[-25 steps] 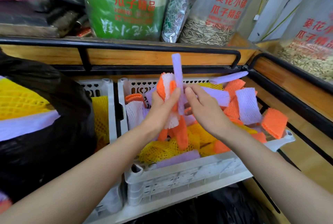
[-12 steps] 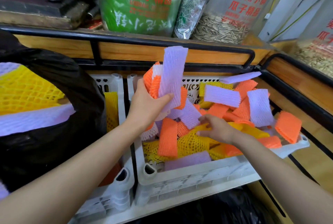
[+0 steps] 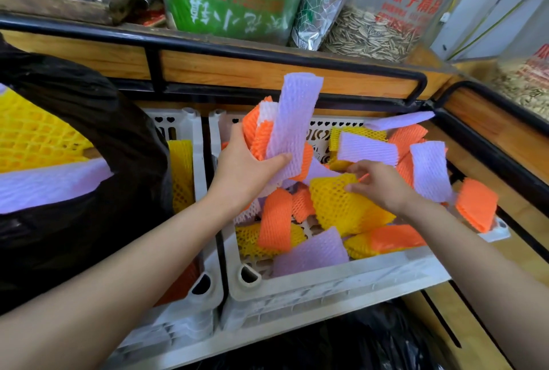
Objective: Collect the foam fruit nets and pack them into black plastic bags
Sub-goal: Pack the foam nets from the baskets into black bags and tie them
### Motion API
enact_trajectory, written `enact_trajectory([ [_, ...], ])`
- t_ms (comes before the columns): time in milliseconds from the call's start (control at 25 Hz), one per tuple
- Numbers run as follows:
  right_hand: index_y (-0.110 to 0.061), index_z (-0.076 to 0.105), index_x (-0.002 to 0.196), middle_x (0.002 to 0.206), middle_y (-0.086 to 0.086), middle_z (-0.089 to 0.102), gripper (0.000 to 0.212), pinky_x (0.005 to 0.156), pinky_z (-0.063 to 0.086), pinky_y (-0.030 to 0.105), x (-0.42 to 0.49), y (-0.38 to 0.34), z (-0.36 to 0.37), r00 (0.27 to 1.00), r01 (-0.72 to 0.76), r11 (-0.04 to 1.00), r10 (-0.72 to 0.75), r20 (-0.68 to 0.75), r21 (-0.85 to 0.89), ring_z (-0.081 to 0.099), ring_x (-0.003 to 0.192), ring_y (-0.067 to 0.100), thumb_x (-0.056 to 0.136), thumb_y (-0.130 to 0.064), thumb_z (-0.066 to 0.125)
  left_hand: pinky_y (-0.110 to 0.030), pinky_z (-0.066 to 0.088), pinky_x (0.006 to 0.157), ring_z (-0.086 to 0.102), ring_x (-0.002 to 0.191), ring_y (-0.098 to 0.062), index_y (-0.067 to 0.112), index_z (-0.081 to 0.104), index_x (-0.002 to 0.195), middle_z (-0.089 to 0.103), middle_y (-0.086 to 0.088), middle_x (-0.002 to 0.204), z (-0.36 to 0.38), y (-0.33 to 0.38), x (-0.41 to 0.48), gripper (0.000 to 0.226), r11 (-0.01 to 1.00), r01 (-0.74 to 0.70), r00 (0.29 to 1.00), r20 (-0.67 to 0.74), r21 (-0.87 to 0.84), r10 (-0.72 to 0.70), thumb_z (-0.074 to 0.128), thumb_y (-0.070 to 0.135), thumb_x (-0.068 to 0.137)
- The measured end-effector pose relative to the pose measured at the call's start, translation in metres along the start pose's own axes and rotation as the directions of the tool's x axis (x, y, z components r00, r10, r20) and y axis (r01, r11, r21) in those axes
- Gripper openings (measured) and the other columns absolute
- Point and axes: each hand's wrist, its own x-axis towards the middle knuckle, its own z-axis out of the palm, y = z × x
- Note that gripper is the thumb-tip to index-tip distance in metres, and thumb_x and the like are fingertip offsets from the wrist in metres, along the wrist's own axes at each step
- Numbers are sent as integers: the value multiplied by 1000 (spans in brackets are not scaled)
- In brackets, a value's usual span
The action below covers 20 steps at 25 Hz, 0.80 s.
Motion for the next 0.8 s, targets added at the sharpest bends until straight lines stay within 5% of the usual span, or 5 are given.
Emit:
enact_trajectory([
  [200,-7,52,132,128,9,58,56,81,34,18,-14,25,5,960,-59,954,135,247,-293,50,122,26,81,-21,73,-6,39,63,52,94,-5,18,37,133,51,12,105,-1,2,-5,68,1000,0,1000,6,10,0,76,21,78],
  [400,-15,64,112,109,8,62,37,84,33,31,-26,13,-9,987,26,873,55,151,-486,46,108,29,84,-40,66,-8,37,63,53,93,-8,18,38,130,52,10,104,-3,12,-19,64,999,-11,1000,21,34,10,76,22,78],
  [480,-16,61,83,86,8,55,21,72,28,30,-36,1,-24,999,11,927,8,48,-374,47,89,26,86,-36,65,-13,39,65,53,95,-9,19,38,127,51,11,102,-5,24,-27,62,999,-28,999,27,24,27,75,22,78],
  [560,-20,42,63,69,2,38,36,65,26,30,-50,-14,-39,998,10,978,-23,-60,-206,42,66,20,87,-32,65,-17,40,69,54,92,-8,21,38,122,51,13,99,-8,40,-36,57,998,-61,998,26,18,61,75,22,78],
  [800,-7,52,108,82,10,59,33,64,38,36,-103,-77,-90,928,41,999,-44,-371,-16,60,86,33,91,-35,58,2,36,62,47,71,27,29,36,109,45,29,90,-31,99,-73,55,962,-270,963,-15,-32,270,77,16,75],
])
